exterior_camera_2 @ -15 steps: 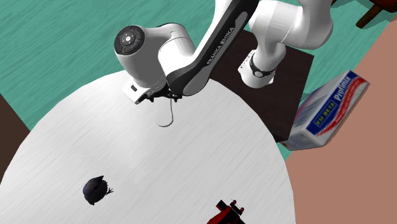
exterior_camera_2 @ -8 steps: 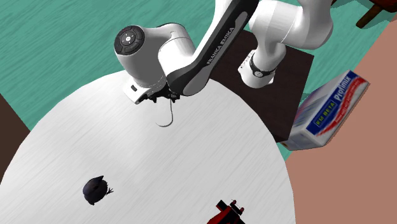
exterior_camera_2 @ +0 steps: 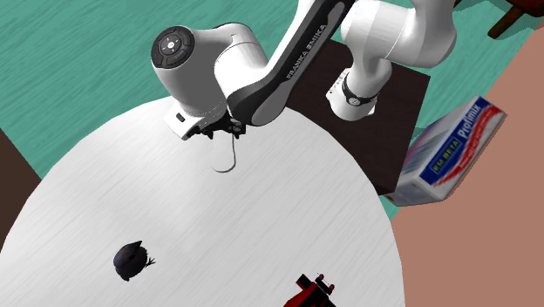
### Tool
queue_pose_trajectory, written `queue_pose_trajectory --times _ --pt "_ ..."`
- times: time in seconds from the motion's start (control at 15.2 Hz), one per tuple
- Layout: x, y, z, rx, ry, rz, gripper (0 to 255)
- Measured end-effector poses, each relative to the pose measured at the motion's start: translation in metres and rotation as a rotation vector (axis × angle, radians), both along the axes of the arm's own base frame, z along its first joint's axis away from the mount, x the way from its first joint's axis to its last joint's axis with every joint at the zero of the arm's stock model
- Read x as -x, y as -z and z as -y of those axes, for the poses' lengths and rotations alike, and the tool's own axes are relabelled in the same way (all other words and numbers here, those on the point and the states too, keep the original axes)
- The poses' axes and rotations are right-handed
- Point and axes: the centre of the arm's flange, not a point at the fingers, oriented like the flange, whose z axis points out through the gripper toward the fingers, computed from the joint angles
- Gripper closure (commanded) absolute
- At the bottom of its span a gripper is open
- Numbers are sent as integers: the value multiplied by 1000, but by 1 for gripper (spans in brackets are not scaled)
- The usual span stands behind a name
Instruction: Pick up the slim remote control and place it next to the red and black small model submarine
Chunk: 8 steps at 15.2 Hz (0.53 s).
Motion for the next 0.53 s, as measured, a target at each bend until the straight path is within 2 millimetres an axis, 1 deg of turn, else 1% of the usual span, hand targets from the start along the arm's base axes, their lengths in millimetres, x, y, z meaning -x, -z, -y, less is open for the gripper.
queue_pose_trajectory --times 0.53 --pt "-1 -41 0 0 0 0 255"
